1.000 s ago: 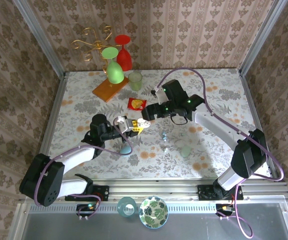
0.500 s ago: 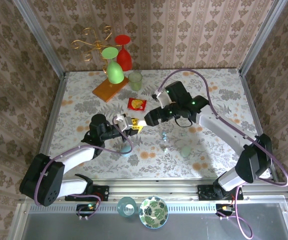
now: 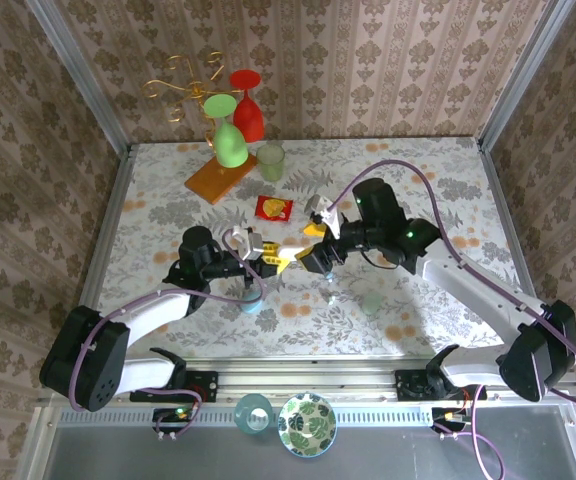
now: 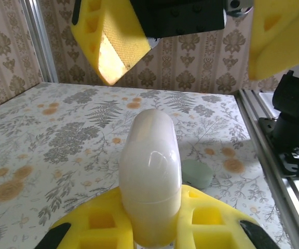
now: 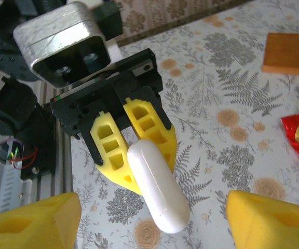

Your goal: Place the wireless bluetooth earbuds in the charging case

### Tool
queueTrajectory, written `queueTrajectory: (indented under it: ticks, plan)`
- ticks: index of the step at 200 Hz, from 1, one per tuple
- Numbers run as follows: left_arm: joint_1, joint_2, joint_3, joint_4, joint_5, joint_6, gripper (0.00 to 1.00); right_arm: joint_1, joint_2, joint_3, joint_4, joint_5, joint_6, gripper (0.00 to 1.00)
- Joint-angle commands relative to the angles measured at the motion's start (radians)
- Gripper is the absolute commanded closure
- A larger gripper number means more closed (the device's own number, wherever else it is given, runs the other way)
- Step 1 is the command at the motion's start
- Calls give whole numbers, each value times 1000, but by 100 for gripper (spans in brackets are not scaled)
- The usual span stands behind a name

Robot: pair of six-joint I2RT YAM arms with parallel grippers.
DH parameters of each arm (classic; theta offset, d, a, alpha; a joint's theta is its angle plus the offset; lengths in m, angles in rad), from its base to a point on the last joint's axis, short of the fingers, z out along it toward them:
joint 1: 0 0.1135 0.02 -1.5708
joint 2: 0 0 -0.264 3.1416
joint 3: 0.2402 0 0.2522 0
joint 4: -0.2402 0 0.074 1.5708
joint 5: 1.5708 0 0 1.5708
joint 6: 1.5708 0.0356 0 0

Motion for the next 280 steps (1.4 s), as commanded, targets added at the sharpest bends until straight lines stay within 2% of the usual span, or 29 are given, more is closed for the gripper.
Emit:
queueTrajectory:
  ticks: [1, 19, 38, 50, 93, 138, 151, 169, 185, 204, 229, 257, 280]
  plan:
    - [-2, -7, 38, 33, 61, -43, 100, 1, 40, 33, -19, -65, -121, 32]
    - [-2, -3, 44, 31, 54, -63, 100, 1, 64, 41, -46, -80, -140, 43]
    - [-3, 3, 49, 35, 51, -74, 100, 1, 77, 40, -52, -86, -149, 46]
    - [-3, 5, 50, 37, 54, -76, 100, 1, 77, 38, -53, -83, -150, 53]
    - [-4, 8, 53, 34, 53, -78, 100, 1, 116, 40, -42, -93, -147, 70]
    - [-5, 9, 48, 35, 42, -68, 100, 1, 109, 24, -37, -76, -144, 81]
    - [-5, 8, 44, 35, 29, -59, 91, -2, 102, 15, -27, -69, -135, 82]
    - [-3, 7, 43, 35, 0, -60, 70, -10, 93, -1, 2, -55, -110, 82]
    - [2, 1, 39, 39, -38, -64, 43, -26, 91, -19, 41, -44, -71, 82]
    - [15, -11, 16, 54, -91, -52, 25, -52, 91, -41, 103, 6, -2, 82]
    - [28, -28, -22, 76, -185, -18, 12, -103, 123, -43, 167, 85, 138, 82]
    - [26, -24, -86, 160, -330, 43, 5, -166, 185, -48, 283, 186, 355, 82]
    - [24, 1, -91, 156, -453, 67, 0, -213, 270, -27, 313, 263, 499, 84]
